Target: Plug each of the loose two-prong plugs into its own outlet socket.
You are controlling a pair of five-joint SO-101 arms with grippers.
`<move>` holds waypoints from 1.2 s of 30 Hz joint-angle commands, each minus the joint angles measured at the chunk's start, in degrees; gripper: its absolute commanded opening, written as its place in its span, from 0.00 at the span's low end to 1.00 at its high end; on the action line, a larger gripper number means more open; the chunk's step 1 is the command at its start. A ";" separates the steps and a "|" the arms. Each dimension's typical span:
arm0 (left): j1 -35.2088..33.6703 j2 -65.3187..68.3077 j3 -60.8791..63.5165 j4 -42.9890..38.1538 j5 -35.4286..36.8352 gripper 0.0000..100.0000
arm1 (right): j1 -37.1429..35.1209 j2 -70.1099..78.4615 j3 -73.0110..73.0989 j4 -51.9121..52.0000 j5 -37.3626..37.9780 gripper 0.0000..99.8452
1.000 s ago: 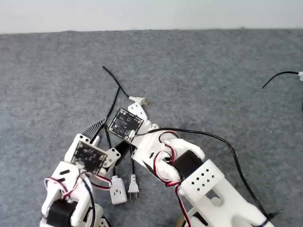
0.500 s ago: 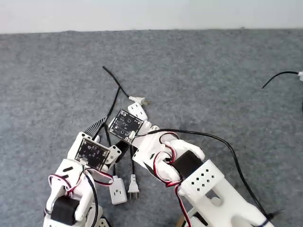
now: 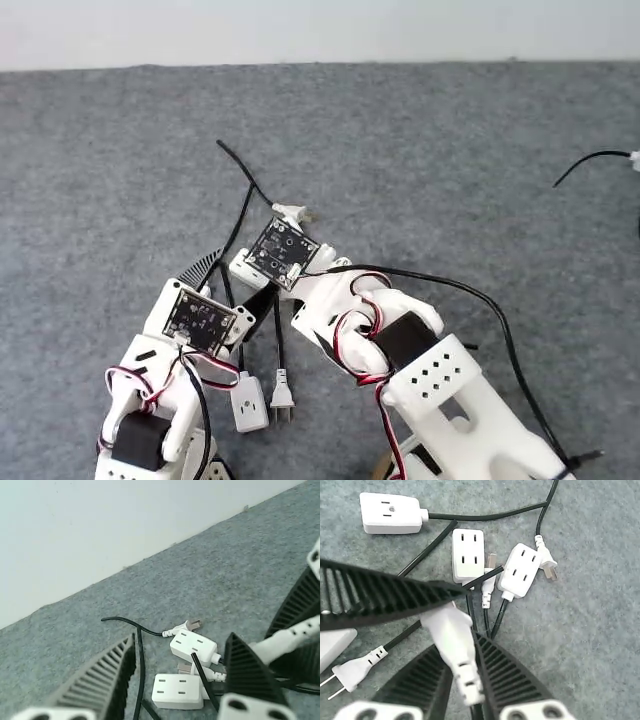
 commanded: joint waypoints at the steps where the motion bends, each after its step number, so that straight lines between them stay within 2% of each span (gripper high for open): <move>1: -0.18 -1.14 -0.13 -1.67 -0.88 0.28 | 0.66 -2.07 -2.81 1.27 -0.18 0.01; 7: -0.18 -1.14 0.57 -2.55 -0.88 0.28 | 0.48 -6.46 -3.60 4.79 -0.70 0.01; 11: -0.09 -1.14 1.63 -3.69 -0.88 0.28 | -3.03 -11.12 -3.25 8.31 -0.70 0.01; 30: -0.09 -1.14 1.71 -3.60 -0.70 0.28 | -3.56 -13.67 5.10 1.54 -0.26 0.01; 36: -0.62 -1.14 1.80 -3.52 -0.79 0.28 | -0.57 -12.79 8.35 -1.27 -0.26 0.01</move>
